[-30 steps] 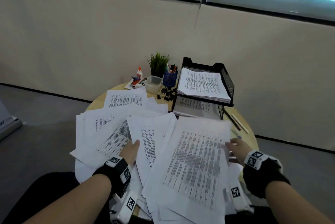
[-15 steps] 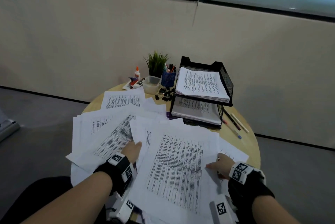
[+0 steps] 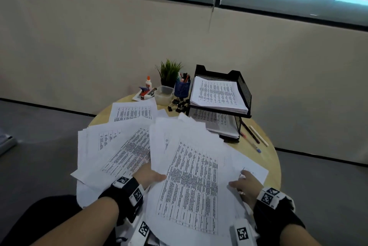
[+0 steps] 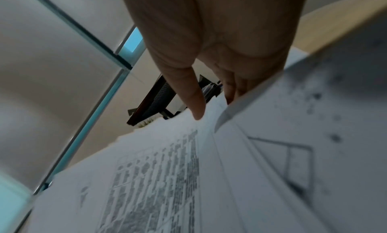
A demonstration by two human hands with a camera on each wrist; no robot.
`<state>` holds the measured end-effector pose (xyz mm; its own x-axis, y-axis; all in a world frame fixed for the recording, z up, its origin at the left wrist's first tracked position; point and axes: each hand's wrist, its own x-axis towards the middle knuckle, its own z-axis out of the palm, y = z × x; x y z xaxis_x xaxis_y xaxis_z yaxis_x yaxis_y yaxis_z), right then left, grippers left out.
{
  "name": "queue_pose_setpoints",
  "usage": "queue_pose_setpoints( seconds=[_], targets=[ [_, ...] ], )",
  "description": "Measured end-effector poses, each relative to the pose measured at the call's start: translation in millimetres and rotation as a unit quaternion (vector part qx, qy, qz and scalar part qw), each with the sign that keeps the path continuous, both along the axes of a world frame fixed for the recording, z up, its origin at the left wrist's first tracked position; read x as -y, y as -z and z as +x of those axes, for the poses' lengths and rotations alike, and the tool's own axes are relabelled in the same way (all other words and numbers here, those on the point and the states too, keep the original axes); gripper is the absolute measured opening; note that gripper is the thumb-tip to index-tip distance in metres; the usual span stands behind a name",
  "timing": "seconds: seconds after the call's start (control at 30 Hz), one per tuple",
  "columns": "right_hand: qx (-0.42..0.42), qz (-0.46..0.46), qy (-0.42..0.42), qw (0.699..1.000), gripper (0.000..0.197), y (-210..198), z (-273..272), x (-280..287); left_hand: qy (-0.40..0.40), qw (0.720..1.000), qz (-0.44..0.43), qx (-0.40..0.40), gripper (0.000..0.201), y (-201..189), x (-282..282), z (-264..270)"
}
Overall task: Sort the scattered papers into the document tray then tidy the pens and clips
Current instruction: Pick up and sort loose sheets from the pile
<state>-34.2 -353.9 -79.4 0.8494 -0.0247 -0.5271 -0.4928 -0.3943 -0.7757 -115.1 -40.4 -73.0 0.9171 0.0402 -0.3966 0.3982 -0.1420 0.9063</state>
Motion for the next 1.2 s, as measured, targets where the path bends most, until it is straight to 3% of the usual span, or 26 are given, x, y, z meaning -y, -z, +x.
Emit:
queue_pose_setpoints(
  seconds=[0.1, 0.17, 0.3, 0.4, 0.5, 0.57, 0.67, 0.77, 0.83, 0.87, 0.93, 1.03, 1.1, 1.13, 1.2],
  targets=[
    [0.014, 0.016, 0.057, 0.998, 0.094, 0, -7, 2, -0.013, 0.997, -0.065, 0.03, 0.057, -9, 0, -9],
    [0.023, 0.044, 0.042, 0.998, 0.093, -12, -15, 1, -0.014, 0.993, -0.11, 0.047, 0.082, -14, -3, -10],
    [-0.009, 0.229, -0.028, 0.973, 0.067, -44, -34, 0, 0.019, 0.987, -0.15, 0.062, 0.088, -21, -10, -7],
    [0.02, 0.298, -0.076, 0.951, 0.081, -70, -35, -5, 0.013, 0.981, -0.178, 0.078, 0.087, -42, -8, -5],
    [0.11, 0.308, -0.076, 0.942, 0.099, -103, -27, -15, 0.02, 0.985, -0.122, 0.117, 0.081, -69, -11, 6],
    [0.164, 0.312, -0.059, 0.934, 0.08, -127, -20, -20, 0.031, 0.985, -0.096, 0.142, 0.068, -89, -13, 16],
    [0.232, 0.304, -0.048, 0.923, 0.04, -161, -12, -22, -0.006, 0.976, -0.128, 0.176, 0.044, -124, -9, 28],
    [0.28, 0.293, -0.023, 0.914, 0.026, -179, -3, -23, -0.037, 0.965, -0.145, 0.217, 0.033, -151, -2, 36],
    [0.284, 0.297, -0.009, 0.912, 0.027, -177, 3, -25, -0.038, 0.963, -0.142, 0.225, 0.037, -158, 1, 38],
    [0.278, 0.295, -0.013, 0.914, 0.032, -174, 4, -27, -0.038, 0.962, -0.137, 0.232, 0.05, -156, 1, 41],
    [0.256, 0.28, -0.032, 0.925, 0.052, -163, 2, -34, -0.057, 0.964, -0.115, 0.233, 0.064, -150, 4, 45],
    [0.223, 0.291, -0.028, 0.93, 0.065, -139, -3, -47, -0.089, 0.966, -0.114, 0.216, 0.045, -134, 8, 45],
    [0.223, 0.293, 0.002, 0.93, 0.072, -125, -5, -54, -0.108, 0.964, -0.117, 0.211, 0.05, -126, 12, 45],
    [0.228, 0.295, 0.017, 0.928, 0.067, -123, -4, -55, -0.115, 0.962, -0.122, 0.215, 0.051, -127, 13, 46],
    [0.244, 0.295, 0.028, 0.923, 0.036, -131, -4, -57, -0.121, 0.958, -0.133, 0.225, 0.045, -132, 14, 49]
  ],
)
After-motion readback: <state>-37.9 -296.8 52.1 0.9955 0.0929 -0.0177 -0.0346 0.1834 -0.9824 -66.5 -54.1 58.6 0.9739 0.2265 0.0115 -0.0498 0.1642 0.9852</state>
